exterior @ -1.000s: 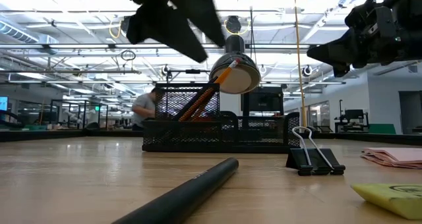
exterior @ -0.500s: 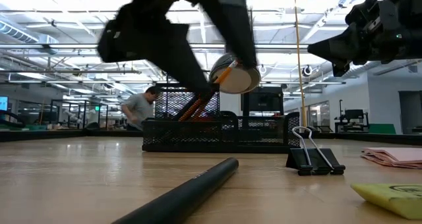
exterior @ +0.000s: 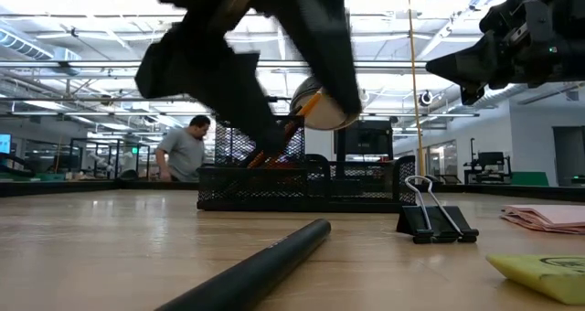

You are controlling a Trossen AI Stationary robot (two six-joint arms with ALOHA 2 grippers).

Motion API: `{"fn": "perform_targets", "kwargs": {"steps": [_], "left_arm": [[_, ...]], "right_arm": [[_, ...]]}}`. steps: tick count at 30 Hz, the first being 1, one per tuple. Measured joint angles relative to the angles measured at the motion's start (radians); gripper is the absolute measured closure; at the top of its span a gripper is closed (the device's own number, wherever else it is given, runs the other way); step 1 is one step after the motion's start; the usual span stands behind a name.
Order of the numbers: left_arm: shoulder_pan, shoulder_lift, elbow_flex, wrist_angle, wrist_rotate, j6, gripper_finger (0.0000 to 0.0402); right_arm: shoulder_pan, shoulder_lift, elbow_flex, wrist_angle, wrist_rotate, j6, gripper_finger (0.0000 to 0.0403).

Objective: Pick and place office supplies into organizer
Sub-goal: Put the black pen into black desk organizer

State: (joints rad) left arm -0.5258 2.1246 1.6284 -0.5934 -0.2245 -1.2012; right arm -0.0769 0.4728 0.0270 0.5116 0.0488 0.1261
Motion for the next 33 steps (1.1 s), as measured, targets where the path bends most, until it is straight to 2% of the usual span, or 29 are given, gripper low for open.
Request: {"fn": "perform_targets", "kwargs": {"steps": [6,14,17,22,33], "left_arm": [[0.018,0.041,0.000,0.004,0.040,0.015,0.0131],[0.052,0.100,0.005,0.035,0.176,0.031,0.0143],[0.053,0.118,0.007,0.032,0.188,0.033,0.0150],[0.047,0.125,0.005,0.017,0.172,0.052,0.0172],[0.045,0.163,0.007,-0.007,0.134,0.102,0.0251]], "right_arm": [[0.000,-0.001,0.000,0.009,0.002,-0.007,0.0394],[0.000,0.000,0.000,0.031,0.002,-0.007,0.0394],[0.000,0.000,0.000,0.031,0.002,-0.007,0.0394],[0.000,0.000,0.000,0.026,-0.001,-0.007,0.0394],[0.000,0.000,0.000,0.023,0.001,-0.009,0.0394]]}}
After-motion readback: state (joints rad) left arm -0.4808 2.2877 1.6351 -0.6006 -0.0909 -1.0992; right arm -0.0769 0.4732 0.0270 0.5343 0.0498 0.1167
